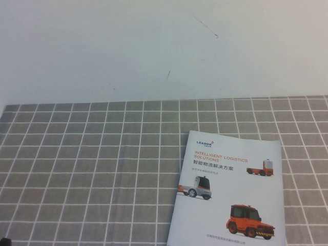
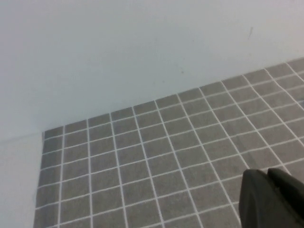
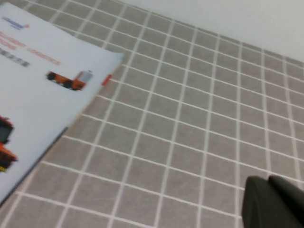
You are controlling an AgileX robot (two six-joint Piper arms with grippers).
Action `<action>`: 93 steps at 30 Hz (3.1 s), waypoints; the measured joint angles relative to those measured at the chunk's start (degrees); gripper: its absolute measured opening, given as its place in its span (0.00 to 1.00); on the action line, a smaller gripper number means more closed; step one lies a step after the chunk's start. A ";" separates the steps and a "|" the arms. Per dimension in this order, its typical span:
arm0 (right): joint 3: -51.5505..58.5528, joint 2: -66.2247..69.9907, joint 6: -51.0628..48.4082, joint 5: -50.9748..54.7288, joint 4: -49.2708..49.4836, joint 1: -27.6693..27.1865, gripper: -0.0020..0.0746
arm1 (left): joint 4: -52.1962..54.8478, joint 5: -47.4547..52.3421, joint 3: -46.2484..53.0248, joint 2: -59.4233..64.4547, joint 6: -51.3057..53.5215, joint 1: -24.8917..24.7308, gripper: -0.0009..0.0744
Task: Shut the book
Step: 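Close the open booklet and leave it lying on the table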
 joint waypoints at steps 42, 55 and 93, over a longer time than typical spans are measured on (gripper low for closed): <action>0.37 0.00 18.97 -19.18 -21.34 -0.26 0.02 | -6.19 -3.85 3.68 -1.24 -4.28 -1.32 0.01; 0.37 0.00 19.07 -19.38 -21.34 -0.26 0.02 | -0.76 -8.73 19.86 -16.15 6.11 -3.43 0.01; 0.37 0.00 19.07 -19.42 -21.34 -0.26 0.02 | 25.34 -0.86 22.97 -23.25 -35.82 -4.00 0.01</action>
